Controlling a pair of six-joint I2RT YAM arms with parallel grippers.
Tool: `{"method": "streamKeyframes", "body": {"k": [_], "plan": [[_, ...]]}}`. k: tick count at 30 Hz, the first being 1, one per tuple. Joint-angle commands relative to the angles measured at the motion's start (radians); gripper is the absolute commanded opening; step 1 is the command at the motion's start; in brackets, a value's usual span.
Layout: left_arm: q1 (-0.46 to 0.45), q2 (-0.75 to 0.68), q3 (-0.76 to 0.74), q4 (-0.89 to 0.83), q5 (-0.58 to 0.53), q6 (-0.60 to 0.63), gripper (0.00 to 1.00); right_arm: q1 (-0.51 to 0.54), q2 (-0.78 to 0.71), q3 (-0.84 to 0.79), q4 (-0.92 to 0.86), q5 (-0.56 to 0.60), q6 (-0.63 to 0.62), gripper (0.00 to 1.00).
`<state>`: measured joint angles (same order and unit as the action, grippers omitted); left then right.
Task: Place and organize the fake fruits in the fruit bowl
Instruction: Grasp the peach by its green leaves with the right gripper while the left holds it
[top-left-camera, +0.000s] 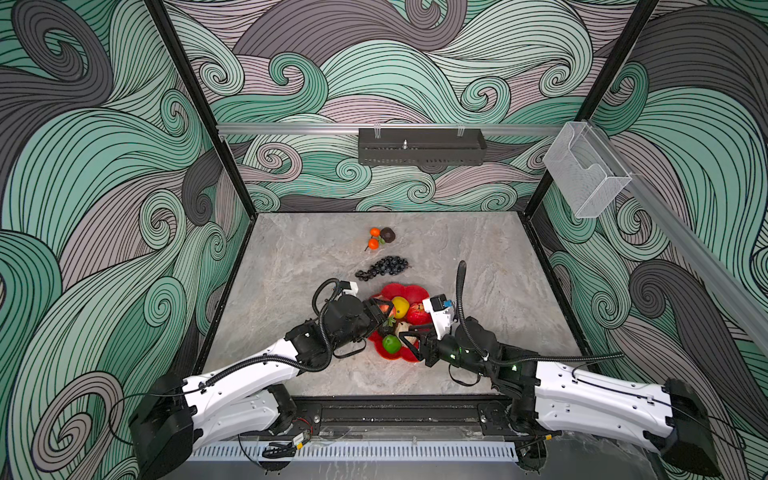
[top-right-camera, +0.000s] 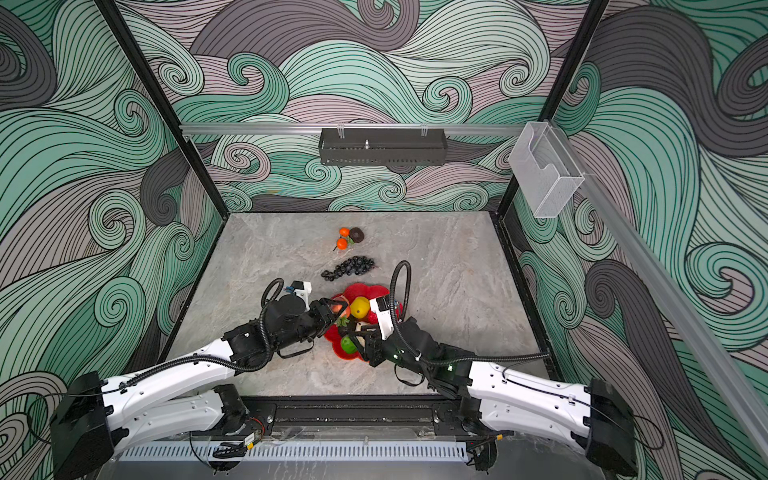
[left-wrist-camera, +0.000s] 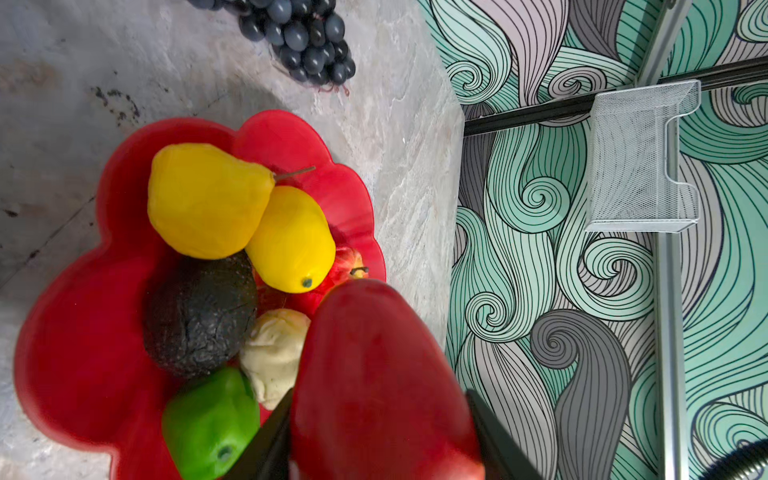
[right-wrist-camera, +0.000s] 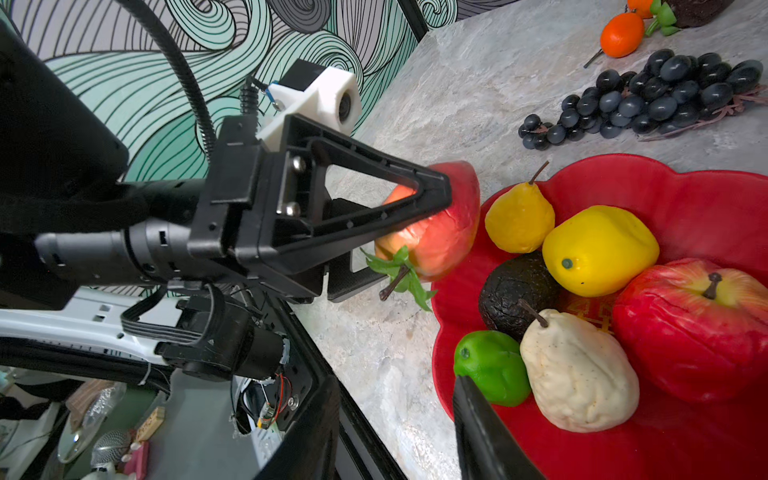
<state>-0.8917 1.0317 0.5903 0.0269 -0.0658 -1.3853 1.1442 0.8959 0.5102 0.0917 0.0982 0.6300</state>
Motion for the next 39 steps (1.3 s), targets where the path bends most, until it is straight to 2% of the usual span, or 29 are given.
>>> {"method": "streamKeyframes", "body": {"k": [1,15,25,39], "plan": [[-0.016,-0.003,-0.008,0.022,0.003,-0.107,0.46,0.004,0.018,0.031,0.010,0.013,-0.068,0.44],[-0.046,0.082,0.069,-0.052,-0.015,-0.170,0.45,0.058,0.110,0.065,0.035,0.121,-0.213,0.37],[-0.063,0.097,0.093,-0.059,-0.022,-0.160,0.44,0.087,0.174,0.090,0.023,0.230,-0.236,0.31],[-0.082,0.108,0.109,-0.057,-0.032,-0.127,0.44,0.098,0.179,0.105,-0.018,0.287,-0.238,0.23]]}}
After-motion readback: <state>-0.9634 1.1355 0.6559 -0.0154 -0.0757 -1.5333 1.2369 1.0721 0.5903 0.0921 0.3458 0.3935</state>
